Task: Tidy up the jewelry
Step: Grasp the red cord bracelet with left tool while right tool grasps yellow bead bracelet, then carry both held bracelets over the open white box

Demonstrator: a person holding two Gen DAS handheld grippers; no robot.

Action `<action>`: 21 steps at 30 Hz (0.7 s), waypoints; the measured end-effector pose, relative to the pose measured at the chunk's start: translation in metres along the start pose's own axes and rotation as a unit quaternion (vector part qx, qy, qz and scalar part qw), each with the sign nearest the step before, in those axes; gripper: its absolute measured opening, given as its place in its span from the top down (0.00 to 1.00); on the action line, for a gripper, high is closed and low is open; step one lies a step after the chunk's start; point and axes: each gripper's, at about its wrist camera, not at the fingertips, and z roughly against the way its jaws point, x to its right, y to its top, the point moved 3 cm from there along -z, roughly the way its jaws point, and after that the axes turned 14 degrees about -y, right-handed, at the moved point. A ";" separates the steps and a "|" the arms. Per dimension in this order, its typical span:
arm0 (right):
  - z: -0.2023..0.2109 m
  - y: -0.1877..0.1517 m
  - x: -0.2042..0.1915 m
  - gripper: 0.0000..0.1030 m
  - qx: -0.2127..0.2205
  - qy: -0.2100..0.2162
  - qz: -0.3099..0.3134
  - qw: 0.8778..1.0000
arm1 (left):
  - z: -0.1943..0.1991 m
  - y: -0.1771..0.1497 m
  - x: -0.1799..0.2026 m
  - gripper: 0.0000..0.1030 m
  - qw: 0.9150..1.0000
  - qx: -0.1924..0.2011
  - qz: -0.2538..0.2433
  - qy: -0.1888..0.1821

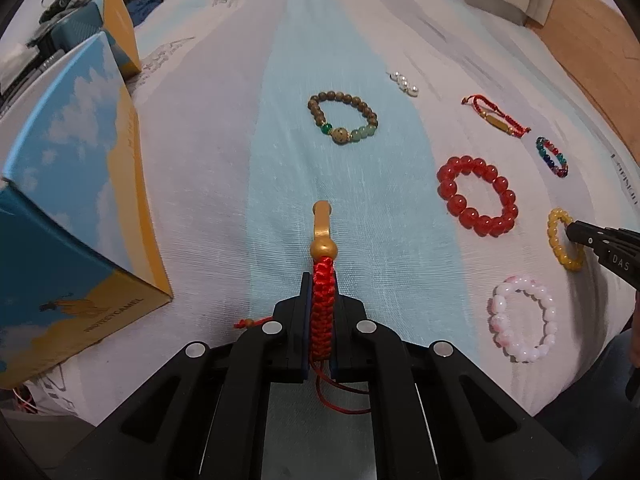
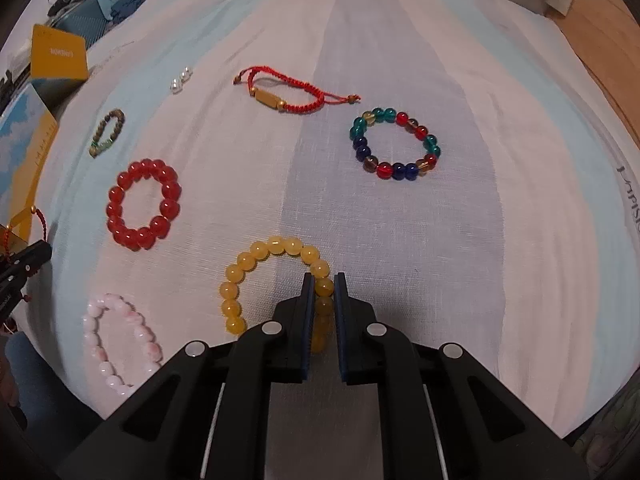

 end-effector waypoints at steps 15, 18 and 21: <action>0.052 0.008 0.008 0.92 0.039 0.013 -0.022 0.999 | 0.030 0.002 0.003 0.96 1.000 0.011 0.001 -0.017; 0.060 0.009 0.010 0.92 0.044 0.017 -0.028 0.998 | 0.037 0.001 0.004 0.96 1.000 0.014 -0.003 -0.017; 0.066 0.011 0.011 0.92 0.047 0.017 -0.031 0.998 | 0.043 0.001 0.005 0.96 1.000 0.014 -0.003 -0.017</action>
